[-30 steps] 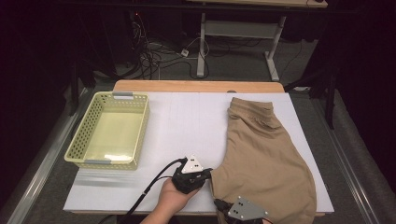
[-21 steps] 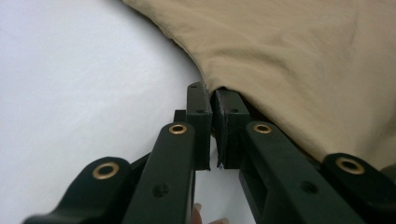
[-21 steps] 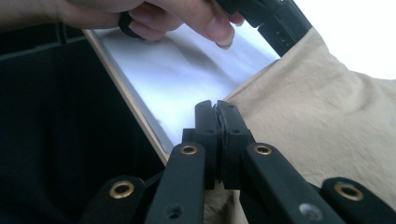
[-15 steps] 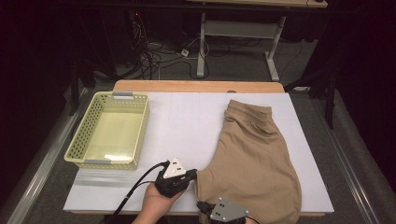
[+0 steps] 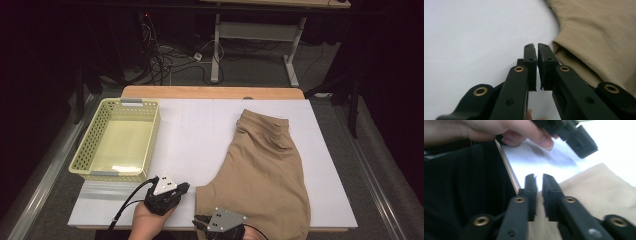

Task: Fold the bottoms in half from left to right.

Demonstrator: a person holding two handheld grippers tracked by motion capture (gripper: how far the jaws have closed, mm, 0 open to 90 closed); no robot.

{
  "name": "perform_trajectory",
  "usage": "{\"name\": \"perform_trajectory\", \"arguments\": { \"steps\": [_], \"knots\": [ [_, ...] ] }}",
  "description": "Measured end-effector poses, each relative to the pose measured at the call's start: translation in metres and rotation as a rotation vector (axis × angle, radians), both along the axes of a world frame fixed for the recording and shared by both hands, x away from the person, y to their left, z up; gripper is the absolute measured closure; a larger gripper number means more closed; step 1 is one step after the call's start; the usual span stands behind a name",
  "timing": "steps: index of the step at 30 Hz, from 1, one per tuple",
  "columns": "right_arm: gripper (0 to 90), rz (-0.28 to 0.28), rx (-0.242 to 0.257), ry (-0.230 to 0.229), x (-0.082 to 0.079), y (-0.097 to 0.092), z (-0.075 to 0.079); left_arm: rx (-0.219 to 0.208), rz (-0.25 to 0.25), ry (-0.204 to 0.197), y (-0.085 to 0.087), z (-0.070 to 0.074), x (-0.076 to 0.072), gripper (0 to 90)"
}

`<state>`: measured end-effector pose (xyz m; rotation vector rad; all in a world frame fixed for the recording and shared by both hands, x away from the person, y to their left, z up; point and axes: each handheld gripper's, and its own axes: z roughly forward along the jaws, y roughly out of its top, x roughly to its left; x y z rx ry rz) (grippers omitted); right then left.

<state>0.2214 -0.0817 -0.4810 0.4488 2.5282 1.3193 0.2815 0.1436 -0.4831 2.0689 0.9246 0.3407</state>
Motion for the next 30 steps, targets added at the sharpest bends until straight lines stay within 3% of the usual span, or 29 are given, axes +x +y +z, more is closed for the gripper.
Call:
{"name": "perform_trajectory", "arguments": {
  "steps": [3,6,9,13,16,19,26,30],
  "knots": [
    [73.1,0.002,0.014,0.002,0.001,-0.001,0.003,-0.017,0.006,-0.004,0.003,0.001,-0.001,80.6],
    [66.9,-0.012,0.029,0.006,0.004,-0.006,0.007,-0.006,0.000,-0.010,0.003,0.002,-0.001,77.5],
    [61.9,-0.029,0.042,0.023,0.008,-0.015,0.009,-0.057,-0.001,-0.020,0.003,0.004,0.000,69.8],
    [48.7,-0.075,0.080,0.048,0.016,-0.029,0.009,-0.082,0.000,-0.019,0.002,0.006,0.004,59.7],
    [37.5,-0.115,0.111,0.064,0.022,-0.041,0.007,-0.134,-0.011,-0.015,0.002,0.006,0.007,51.6],
    [32.4,-0.151,0.145,0.068,0.027,-0.054,0.009,-0.128,-0.028,-0.011,-0.001,0.005,0.011,47.1],
    [11.9,-0.240,0.172,0.052,0.032,-0.079,0.015,-0.146,-0.056,-0.014,-0.005,0.007,0.016,31.5],
    [2.1,-0.272,0.161,0.024,0.033,-0.090,0.016,-0.170,-0.027,-0.032,-0.007,0.007,0.015,20.7]
  ]
}}
